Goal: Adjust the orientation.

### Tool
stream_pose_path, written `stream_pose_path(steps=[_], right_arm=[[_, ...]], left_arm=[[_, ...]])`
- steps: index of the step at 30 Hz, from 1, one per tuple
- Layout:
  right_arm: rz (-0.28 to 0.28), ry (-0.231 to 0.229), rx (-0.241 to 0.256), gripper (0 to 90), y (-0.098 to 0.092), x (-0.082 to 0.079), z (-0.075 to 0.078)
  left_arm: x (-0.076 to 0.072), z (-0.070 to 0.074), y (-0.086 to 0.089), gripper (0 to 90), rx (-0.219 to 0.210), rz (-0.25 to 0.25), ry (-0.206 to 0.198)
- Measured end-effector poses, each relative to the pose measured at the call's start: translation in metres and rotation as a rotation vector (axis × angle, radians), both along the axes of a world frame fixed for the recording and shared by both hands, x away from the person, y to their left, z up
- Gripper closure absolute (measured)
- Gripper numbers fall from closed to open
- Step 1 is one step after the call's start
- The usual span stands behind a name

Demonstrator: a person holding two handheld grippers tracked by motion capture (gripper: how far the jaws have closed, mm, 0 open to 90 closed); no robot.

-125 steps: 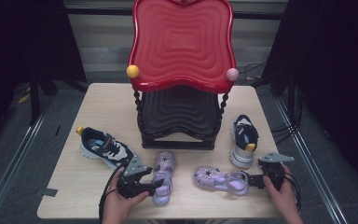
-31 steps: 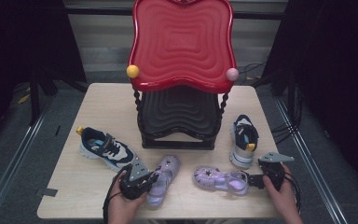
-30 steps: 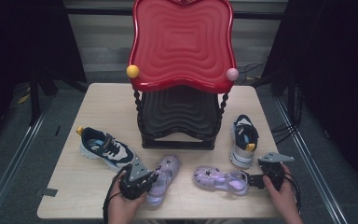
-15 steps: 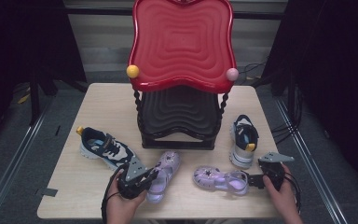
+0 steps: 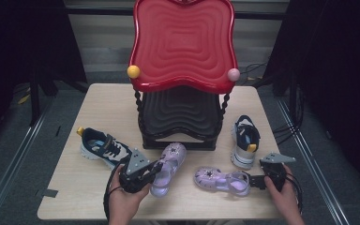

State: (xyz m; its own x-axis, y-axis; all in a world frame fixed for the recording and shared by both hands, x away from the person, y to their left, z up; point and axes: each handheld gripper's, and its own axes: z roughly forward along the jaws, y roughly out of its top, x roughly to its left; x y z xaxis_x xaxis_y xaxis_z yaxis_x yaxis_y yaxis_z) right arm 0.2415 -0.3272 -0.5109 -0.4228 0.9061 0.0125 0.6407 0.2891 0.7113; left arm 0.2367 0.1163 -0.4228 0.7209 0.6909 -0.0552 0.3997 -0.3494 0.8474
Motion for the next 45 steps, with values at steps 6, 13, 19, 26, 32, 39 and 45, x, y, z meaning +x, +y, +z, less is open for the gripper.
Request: stream_pose_path(steps=[6, 13, 19, 26, 32, 39, 45], right_arm=[[0.0, 0.0, 0.0, 9.1, 0.0, 0.0, 0.0], [-0.001, 0.001, 0.0, 9.1, 0.0, 0.0, 0.0], [0.0, 0.0, 0.0, 9.2, 0.0, 0.0, 0.0], [-0.001, 0.001, 0.0, 9.2, 0.0, 0.0, 0.0], [0.0, 0.0, 0.0, 9.1, 0.0, 0.0, 0.0], [0.0, 0.0, 0.0, 9.1, 0.0, 0.0, 0.0], [0.0, 0.0, 0.0, 9.2, 0.0, 0.0, 0.0]], left_arm=[[0.002, 0.012, 0.002, 81.9, -0.016, 0.005, -0.02], [0.003, 0.023, 0.002, 81.8, -0.016, 0.012, -0.044], [0.007, 0.03, 0.0, 81.7, -0.031, 0.039, -0.069], [0.012, 0.036, -0.004, 81.7, -0.046, 0.064, -0.078], [0.017, 0.041, -0.006, 81.7, -0.058, 0.091, -0.094], [0.023, 0.043, -0.01, 81.7, -0.069, 0.121, -0.107], [0.027, 0.045, -0.015, 81.7, -0.067, 0.152, -0.126]])
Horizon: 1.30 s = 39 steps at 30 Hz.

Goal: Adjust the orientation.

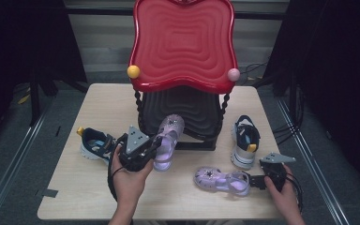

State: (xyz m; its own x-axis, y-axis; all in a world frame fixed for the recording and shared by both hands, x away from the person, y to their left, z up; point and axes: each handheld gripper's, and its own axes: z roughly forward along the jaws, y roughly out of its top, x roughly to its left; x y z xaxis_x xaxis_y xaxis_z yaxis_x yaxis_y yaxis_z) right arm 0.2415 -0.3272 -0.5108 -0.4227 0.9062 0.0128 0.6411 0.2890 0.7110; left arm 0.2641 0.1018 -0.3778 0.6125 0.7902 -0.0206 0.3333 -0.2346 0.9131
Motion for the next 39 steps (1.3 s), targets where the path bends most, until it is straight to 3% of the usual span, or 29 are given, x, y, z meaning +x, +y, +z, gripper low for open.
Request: stream_pose_path(steps=[11, 39], right_arm=[[0.0, 0.0, 0.0, 9.2, 0.0, 0.0, 0.0], [0.0, 0.0, 0.0, 9.2, 0.0, 0.0, 0.0]], left_arm=[[0.008, 0.004, -0.012, 81.7, 0.007, 0.041, -0.035], [0.037, 0.005, -0.028, 81.7, -0.049, 0.159, -0.103]])
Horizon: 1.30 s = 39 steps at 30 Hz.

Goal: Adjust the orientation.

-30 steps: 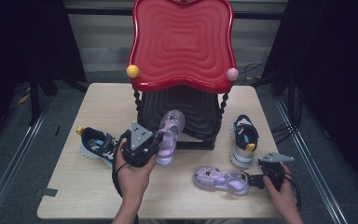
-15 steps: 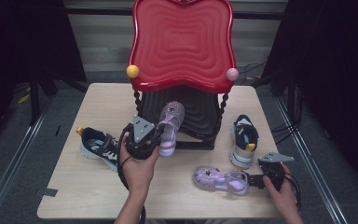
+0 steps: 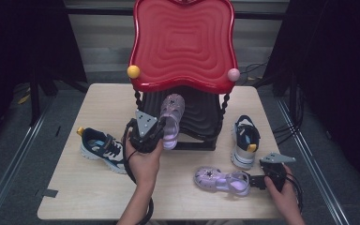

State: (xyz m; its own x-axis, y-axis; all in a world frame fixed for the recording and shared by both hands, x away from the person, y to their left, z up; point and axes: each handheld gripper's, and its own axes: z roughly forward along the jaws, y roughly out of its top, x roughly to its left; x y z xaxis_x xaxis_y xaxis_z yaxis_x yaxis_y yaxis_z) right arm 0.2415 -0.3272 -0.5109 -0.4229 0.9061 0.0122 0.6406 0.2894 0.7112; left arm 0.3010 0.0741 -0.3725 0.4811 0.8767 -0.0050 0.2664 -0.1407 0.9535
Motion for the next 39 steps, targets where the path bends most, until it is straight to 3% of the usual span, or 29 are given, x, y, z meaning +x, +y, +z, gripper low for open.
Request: stream_pose_path(steps=[5, 19, 30, 39], right_arm=[[0.0, 0.0, 0.0, 9.2, 0.0, 0.0, 0.0], [0.0, 0.0, 0.001, 9.2, 0.0, 0.0, 0.0], [0.0, 0.0, 0.0, 9.2, 0.0, 0.0, 0.0], [0.0, 0.0, 0.0, 9.2, 0.0, 0.0, 0.0]], left_arm=[[0.005, -0.001, -0.003, 81.6, 0.004, 0.022, -0.016], [0.021, -0.003, -0.004, 81.6, -0.057, 0.094, -0.038], [0.032, -0.009, -0.007, 81.6, -0.044, 0.132, -0.058], [0.038, -0.014, -0.008, 81.5, -0.06, 0.161, -0.058]])
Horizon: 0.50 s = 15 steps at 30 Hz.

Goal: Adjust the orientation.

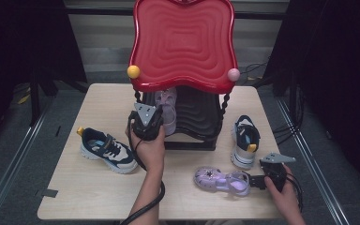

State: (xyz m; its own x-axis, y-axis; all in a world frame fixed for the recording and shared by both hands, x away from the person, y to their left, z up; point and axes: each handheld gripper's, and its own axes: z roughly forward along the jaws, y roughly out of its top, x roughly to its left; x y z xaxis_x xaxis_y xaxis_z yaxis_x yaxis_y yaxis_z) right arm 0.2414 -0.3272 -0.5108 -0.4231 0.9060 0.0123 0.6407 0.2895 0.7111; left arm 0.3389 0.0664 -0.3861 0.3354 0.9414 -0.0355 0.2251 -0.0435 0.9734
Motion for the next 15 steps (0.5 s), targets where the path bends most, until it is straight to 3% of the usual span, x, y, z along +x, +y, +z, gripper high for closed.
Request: stream_pose_path(steps=[15], right_arm=[[0.0, 0.0, 0.0, 9.2, 0.0, 0.0, 0.0]], left_arm=[[0.011, 0.002, -0.011, 81.6, 0.008, 0.059, -0.036]])
